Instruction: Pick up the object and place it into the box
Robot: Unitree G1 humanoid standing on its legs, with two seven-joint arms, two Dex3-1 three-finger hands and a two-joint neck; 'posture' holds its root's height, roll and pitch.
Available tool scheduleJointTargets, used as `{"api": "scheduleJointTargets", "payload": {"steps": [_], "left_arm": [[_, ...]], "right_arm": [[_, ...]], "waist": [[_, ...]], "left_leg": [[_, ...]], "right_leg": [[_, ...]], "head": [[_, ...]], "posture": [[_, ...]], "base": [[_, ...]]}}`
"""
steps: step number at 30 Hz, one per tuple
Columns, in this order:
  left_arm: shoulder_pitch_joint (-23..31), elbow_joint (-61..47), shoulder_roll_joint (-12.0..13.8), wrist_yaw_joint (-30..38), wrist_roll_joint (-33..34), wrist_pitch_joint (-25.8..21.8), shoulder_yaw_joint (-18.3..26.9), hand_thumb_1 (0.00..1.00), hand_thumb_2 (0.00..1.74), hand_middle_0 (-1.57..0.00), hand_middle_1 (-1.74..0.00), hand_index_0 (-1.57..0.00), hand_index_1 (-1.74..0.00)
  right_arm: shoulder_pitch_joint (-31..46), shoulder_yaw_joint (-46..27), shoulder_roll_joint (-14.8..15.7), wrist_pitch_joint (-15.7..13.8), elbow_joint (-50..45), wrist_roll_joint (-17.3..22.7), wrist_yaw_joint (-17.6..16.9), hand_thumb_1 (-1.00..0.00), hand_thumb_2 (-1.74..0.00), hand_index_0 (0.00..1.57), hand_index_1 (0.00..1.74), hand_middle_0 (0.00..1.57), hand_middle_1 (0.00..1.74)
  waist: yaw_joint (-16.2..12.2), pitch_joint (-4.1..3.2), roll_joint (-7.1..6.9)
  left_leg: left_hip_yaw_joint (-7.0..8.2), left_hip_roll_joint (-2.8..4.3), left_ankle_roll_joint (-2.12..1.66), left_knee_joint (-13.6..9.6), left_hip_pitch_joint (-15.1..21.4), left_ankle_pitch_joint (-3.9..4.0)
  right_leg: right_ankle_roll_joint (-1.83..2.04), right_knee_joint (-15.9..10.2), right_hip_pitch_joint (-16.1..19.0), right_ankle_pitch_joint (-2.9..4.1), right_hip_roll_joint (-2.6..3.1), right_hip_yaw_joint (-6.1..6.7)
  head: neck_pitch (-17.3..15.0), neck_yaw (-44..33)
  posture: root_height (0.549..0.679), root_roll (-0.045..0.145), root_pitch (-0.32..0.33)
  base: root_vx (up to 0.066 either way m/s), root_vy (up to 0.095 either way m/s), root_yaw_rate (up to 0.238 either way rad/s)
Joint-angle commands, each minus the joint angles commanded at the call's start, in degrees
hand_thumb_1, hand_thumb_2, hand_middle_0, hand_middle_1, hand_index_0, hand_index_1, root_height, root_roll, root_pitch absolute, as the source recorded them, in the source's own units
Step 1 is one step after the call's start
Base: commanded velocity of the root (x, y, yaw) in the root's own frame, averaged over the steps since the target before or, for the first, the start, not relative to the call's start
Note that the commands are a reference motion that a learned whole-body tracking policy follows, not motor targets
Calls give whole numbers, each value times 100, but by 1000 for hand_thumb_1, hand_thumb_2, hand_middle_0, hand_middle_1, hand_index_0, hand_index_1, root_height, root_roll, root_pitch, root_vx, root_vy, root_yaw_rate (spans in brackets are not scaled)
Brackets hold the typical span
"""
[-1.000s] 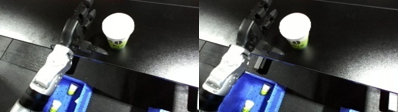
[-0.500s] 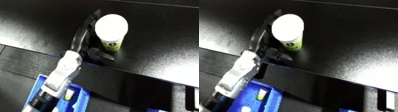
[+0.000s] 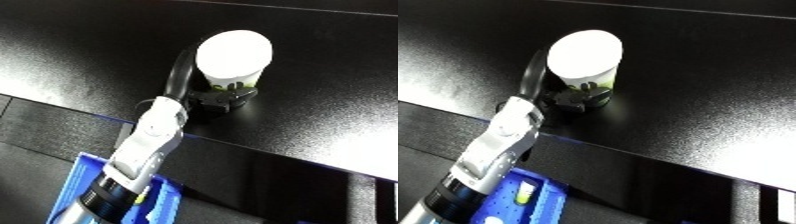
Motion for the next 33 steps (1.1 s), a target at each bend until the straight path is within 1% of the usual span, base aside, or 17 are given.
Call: {"api": "scheduleJointTargets", "payload": {"steps": [1,6,12,15,17,21,26,29,33], "left_arm": [[3,4,5,17,-8,9,-1,900,1566,-1413,-1566,-1413,-1566],[75,-18,66,137,-170,-76,83,900,1566,-1413,-1566,-1413,-1566],[241,-317,267,179,-530,-321,406,900,1566,-1413,-1566,-1413,-1566],[407,-588,353,172,-784,-444,671,900,1566,-1413,-1566,-1413,-1566],[552,-768,410,197,-827,-538,855,900,1566,-1413,-1566,-1413,-1566],[899,-1144,589,226,-651,-756,1232,900,1566,-1413,-1566,-1413,-1566],[1402,-1531,833,466,-358,-1231,1786,900,1566,-1413,-1566,-1413,-1566],[1652,-1544,964,745,-246,-1550,2122,900,1566,-1413,-1566,-1413,-1566],[2036,-1207,1081,1002,-478,-1908,2595,900,1566,-1413,-1566,-1413,-1566]], "right_arm": [[7,5,4,-3,-1,-5,-2,0,0,0,0,0,0],[49,25,12,-29,8,-7,-7,0,0,0,0,0,0],[146,-7,-6,-76,3,4,-12,0,0,0,0,0,0],[209,-70,-24,-85,6,7,-6,0,0,0,0,0,0],[257,-120,-38,-99,25,9,5,0,0,0,0,0,0],[390,-211,-66,-166,52,6,36,0,0,0,0,0,0],[560,-294,-121,-247,67,-11,55,0,0,0,0,0,0],[644,-350,-155,-324,85,36,81,0,0,0,0,0,0],[736,-428,-191,-361,78,52,105,0,0,0,0,0,0]], "waist": [[-1,0,5],[17,0,36],[89,0,86],[149,0,116],[191,0,140],[290,0,194],[422,0,246],[495,0,263],[567,0,274]], "left_leg": [[-1,-2,-2,-5,6,2],[-22,-14,-13,-17,29,10],[-77,-26,-25,6,40,9],[-122,-34,-38,-10,55,19],[-148,-46,-46,-18,71,23],[-194,-87,-57,-1,86,19],[-254,-124,-63,1,113,19],[-295,-139,-63,14,139,21],[-327,-142,-63,68,159,14]], "right_leg": [[-2,-3,6,-2,1,1],[-17,0,31,-21,-4,-12],[-52,41,61,-70,-29,-69],[-76,52,89,-100,-41,-103],[-98,54,119,-123,-49,-123],[-144,87,161,-175,-64,-148],[-204,150,211,-264,-67,-173],[-233,191,255,-313,-69,-199],[-265,234,315,-367,-75,-230]], "head": [[-10,-9],[-11,4],[10,101],[41,167],[26,197],[16,371],[15,531],[17,485],[-58,261]], "posture": [[619,21,2],[619,24,-1],[619,28,-4],[619,31,-5],[619,33,-6],[618,38,-10],[617,42,-14],[617,44,-20],[616,47,-26]], "base": [[2,5,5],[1,3,22],[-6,0,53],[-9,-10,73],[-3,-4,64],[7,-2,73],[2,5,75],[16,-13,79],[23,-26,54]]}}
